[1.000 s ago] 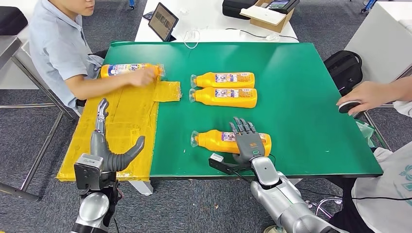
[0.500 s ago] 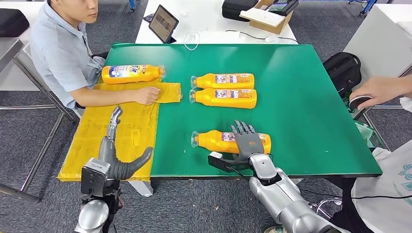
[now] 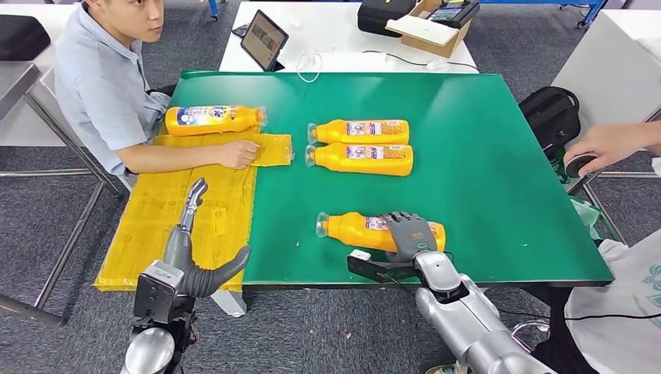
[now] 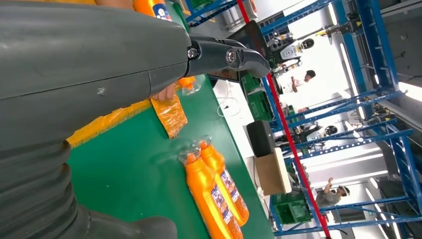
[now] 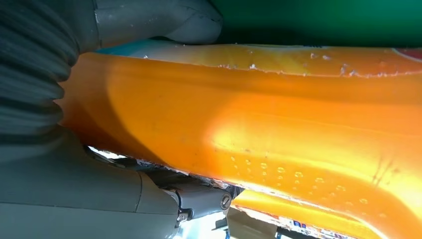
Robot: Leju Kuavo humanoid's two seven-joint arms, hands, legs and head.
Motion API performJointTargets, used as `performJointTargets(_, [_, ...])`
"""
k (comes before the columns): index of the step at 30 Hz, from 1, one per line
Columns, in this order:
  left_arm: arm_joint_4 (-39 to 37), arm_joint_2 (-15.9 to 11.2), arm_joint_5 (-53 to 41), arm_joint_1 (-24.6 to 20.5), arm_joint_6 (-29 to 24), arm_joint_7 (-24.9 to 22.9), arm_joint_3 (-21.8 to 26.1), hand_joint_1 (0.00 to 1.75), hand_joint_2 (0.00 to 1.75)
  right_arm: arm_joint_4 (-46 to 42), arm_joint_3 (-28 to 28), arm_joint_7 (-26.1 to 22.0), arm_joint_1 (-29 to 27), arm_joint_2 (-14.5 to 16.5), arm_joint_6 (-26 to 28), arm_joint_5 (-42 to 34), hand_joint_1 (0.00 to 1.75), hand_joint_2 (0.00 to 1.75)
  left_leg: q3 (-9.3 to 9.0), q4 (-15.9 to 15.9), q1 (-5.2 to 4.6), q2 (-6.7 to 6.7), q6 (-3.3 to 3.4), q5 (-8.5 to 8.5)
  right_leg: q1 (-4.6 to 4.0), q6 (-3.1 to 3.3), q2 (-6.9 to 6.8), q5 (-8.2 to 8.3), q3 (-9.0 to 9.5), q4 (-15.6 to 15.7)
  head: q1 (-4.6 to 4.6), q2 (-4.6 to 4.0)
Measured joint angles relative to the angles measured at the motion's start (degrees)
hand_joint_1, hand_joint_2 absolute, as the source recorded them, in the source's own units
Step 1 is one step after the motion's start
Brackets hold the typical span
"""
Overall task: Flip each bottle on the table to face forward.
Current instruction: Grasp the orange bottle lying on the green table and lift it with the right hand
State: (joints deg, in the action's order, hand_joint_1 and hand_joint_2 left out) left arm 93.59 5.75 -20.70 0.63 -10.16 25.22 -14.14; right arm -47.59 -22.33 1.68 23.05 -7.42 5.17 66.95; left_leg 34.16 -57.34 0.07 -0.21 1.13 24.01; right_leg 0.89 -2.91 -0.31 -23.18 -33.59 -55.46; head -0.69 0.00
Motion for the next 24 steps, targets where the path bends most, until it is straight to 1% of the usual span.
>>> performJointTargets(3, [-0.01, -0.18, 0.75, -0.09, 0.37, 0.28, -0.03, 0.00, 1.75, -0.22, 0.24, -2.08, -0.02, -0.89, -0.54, -2.63, 1.74, 1.75, -0.18, 0.01, 0.00, 0.00, 0.05, 0.05, 0.00, 0.00, 0.00, -0.05, 0.20, 0.07, 0.00, 0.00])
performJointTargets(8, [-0.45, -0.40, 3.05, -0.68, 1.05, 1.09, -0.07, 0.00, 1.75, -0.40, 2.11, -9.42, -0.48, -1.82, -1.02, -10.70, 1.75, 1.75, -0.42, 0.01, 0.01, 0.01, 0.07, 0.11, -0.02, 0.04, 0.01, -0.10, 0.50, 0.21, 0.03, 0.00])
performJointTargets(11, [-0.72, -0.44, 5.59, -0.72, 1.18, 1.71, -0.06, 0.00, 1.75, -1.92, 3.69, -13.28, -1.71, -2.04, -0.85, -16.41, 1.75, 1.75, -0.53, 0.02, 0.02, 0.03, 0.10, 0.17, -0.02, 0.04, 0.02, -0.10, 0.64, 0.27, 0.03, 0.00])
performJointTargets(16, [-0.74, -0.32, 9.25, -0.24, 1.50, 1.91, -0.02, 0.00, 1.75, -5.70, 5.49, -15.24, -4.38, -2.11, -0.26, -20.78, 1.75, 1.75, -0.59, 0.02, 0.02, 0.11, 0.11, 0.28, -0.04, -0.08, 0.08, -0.03, 0.69, 0.29, 0.03, 0.00])
performJointTargets(19, [-0.60, 0.58, 15.18, 1.31, 3.01, 1.92, -0.04, 0.00, 1.75, -8.99, 7.33, -18.66, -7.13, -1.37, 2.02, -25.81, 1.75, 1.75, -0.54, 0.02, 0.03, 0.19, 0.09, 0.34, -0.06, -0.07, 0.12, -0.04, 0.99, 0.28, 0.03, 0.00])
performJointTargets(24, [-0.28, 2.38, 25.97, 5.39, 6.55, 2.97, -1.63, 0.00, 1.75, -15.69, 10.63, -25.48, -12.09, 1.77, 6.17, -35.11, 1.75, 1.75, -0.31, 0.02, 0.04, 0.31, 0.09, 0.35, -0.06, -0.07, 0.21, -0.04, 1.02, 0.27, 0.01, 0.00])
